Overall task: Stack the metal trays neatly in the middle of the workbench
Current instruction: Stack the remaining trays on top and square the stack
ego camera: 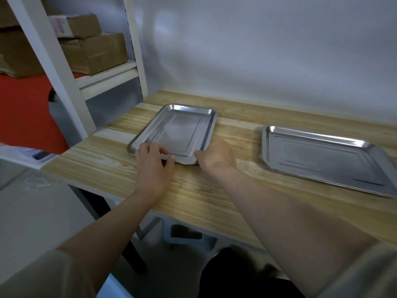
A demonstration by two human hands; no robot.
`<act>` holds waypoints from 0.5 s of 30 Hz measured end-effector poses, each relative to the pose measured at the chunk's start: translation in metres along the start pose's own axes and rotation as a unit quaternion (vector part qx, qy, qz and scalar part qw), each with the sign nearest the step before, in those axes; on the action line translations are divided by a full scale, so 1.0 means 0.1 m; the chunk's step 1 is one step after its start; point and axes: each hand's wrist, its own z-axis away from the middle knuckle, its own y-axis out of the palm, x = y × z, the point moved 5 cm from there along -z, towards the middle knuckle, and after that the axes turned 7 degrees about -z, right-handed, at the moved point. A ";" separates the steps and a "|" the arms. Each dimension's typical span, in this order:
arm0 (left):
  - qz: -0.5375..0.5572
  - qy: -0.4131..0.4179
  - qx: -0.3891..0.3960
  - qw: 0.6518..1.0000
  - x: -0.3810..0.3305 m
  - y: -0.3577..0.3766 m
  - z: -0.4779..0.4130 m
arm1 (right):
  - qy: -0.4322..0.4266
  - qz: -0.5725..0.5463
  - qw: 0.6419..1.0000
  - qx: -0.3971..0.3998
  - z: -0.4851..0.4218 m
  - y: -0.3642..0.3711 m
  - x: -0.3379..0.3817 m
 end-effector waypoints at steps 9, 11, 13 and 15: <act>-0.016 0.005 0.002 1.000 -0.02 0.01 0.01 | -0.001 -0.054 0.998 -0.014 -0.02 -0.07 -0.04; -0.021 0.002 0.002 1.000 -0.02 0.01 0.01 | 0.004 -0.066 0.998 -0.017 -0.03 -0.08 -0.04; -0.025 0.002 0.000 1.000 -0.03 0.01 0.01 | 0.011 -0.086 0.996 -0.020 -0.03 -0.09 -0.04; -0.028 0.005 -0.003 1.000 -0.03 0.01 0.01 | 0.014 -0.105 0.994 -0.026 -0.03 -0.10 -0.05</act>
